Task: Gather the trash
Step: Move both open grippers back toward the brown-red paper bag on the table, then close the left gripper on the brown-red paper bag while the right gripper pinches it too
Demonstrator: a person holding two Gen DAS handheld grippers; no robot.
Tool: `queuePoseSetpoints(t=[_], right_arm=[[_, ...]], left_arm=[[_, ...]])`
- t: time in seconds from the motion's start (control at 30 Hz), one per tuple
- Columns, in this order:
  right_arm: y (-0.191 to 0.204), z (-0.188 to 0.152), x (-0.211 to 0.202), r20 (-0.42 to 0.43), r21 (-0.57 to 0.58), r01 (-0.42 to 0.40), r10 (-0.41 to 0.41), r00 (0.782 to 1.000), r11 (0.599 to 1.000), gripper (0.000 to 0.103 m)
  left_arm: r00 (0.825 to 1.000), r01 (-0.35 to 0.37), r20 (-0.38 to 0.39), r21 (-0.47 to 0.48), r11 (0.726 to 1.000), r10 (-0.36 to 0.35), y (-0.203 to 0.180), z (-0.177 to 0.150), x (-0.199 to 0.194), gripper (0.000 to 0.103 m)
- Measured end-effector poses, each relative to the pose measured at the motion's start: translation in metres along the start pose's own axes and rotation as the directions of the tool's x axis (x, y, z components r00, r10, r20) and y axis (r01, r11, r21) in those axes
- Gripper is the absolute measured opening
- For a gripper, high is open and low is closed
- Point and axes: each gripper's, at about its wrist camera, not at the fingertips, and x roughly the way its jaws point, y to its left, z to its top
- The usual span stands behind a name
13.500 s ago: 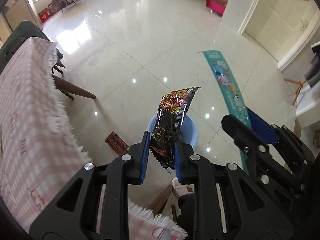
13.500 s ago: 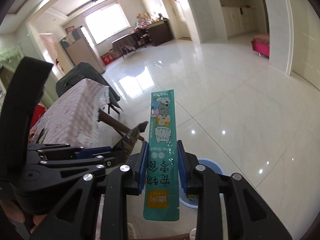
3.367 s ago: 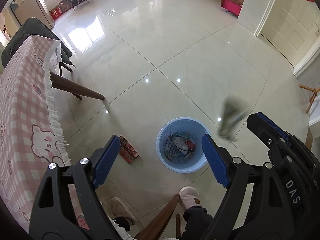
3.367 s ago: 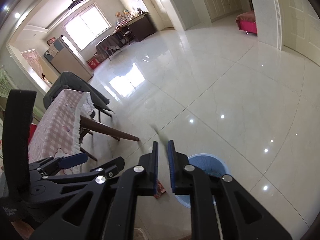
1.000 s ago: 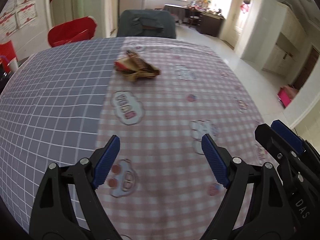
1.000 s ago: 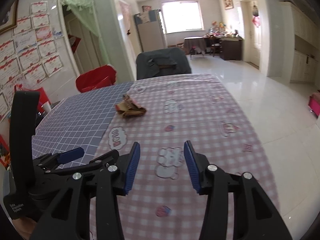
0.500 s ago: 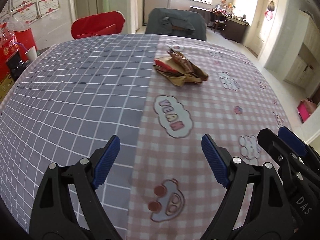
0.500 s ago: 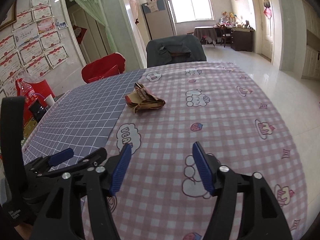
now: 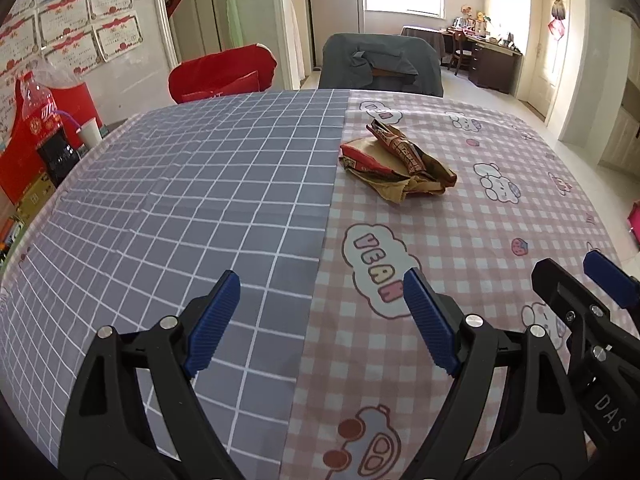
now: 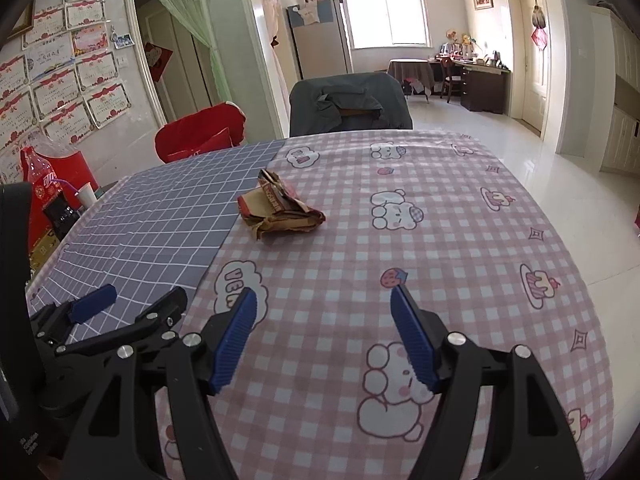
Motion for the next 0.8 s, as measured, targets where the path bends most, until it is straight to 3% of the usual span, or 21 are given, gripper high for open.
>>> queuePoseSetpoints(t=[0.37,0.8], right_arm=[[-0.002,0.04,0.029,0.016,-0.072,0.028,-0.027,1.0,0.997,0.068],[0.008,0.065,0.119,-0.066,-0.134,0.0,-0.009,0.998,0.991,0.068]], left_arm=[[0.999,0.048,-0.013,-0.033,0.998,-0.049,0.02,0.04,0.022,0.083],[0.98,0.163,-0.087,-0.162,0.973,-0.179,0.03,0.076,0.096,0.083]])
